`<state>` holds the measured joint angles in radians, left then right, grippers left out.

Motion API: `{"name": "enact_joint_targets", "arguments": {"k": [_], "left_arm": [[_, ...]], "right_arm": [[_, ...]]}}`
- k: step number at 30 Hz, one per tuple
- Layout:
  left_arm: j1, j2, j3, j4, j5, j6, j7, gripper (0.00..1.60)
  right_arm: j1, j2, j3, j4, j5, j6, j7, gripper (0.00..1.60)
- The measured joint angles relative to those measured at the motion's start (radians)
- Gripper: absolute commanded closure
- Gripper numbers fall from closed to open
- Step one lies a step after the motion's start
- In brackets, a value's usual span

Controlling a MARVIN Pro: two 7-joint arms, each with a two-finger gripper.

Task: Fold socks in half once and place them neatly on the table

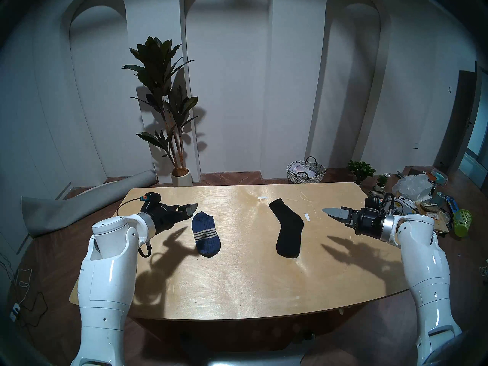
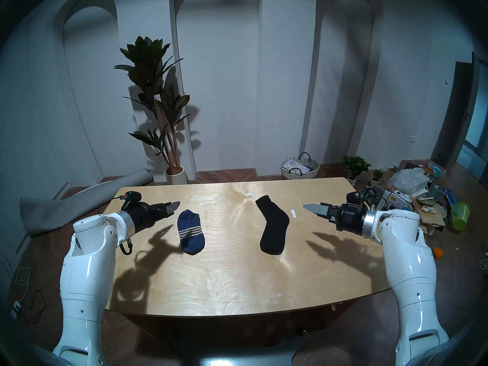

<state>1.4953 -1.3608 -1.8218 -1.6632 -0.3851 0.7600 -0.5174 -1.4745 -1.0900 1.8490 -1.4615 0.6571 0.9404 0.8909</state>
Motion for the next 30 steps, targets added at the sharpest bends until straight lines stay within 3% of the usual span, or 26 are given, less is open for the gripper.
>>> {"name": "enact_joint_targets", "arguments": {"k": [13,30], "left_arm": [[-0.089,0.019,-0.095,0.134,-0.105,0.189,-0.032,0.00],[-0.170,0.053,-0.101,0.324,-0.184,0.202,-0.080,0.00]], "right_arm": [[0.069,0.010,-0.004,0.028,0.080,0.021,-0.026,0.00],[0.119,0.028,-0.027,0.123,0.182,0.021,-0.026,0.00]]}}
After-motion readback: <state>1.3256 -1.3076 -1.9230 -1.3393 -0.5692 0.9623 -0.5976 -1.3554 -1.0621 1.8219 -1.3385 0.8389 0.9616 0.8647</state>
